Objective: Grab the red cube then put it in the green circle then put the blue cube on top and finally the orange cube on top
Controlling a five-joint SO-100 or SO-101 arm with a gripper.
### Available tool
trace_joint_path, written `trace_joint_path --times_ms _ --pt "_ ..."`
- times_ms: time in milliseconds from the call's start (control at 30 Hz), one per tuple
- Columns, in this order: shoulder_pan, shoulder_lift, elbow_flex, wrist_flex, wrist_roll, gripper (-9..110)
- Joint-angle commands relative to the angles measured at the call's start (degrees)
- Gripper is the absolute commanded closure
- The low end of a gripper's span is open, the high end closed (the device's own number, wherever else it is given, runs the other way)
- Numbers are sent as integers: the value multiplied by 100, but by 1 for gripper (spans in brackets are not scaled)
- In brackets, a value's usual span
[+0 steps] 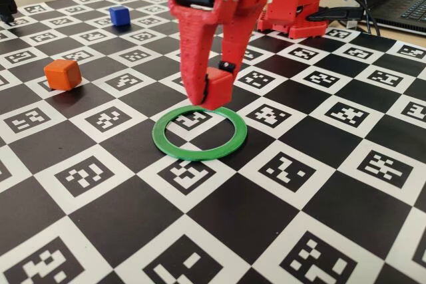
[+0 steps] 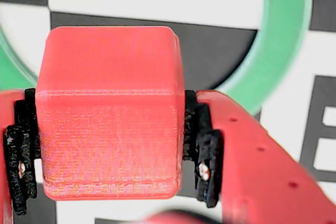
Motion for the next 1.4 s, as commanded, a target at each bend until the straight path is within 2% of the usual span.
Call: trace_joint_path --times_ms 0,833,1067,1367 --pt "88 88 -642 -53 -35 97" --pt "114 -352 -800 -167 18 96" --pt "88 -387 -765 -79 26 94" --pt "26 -396 -694 44 -70 84"
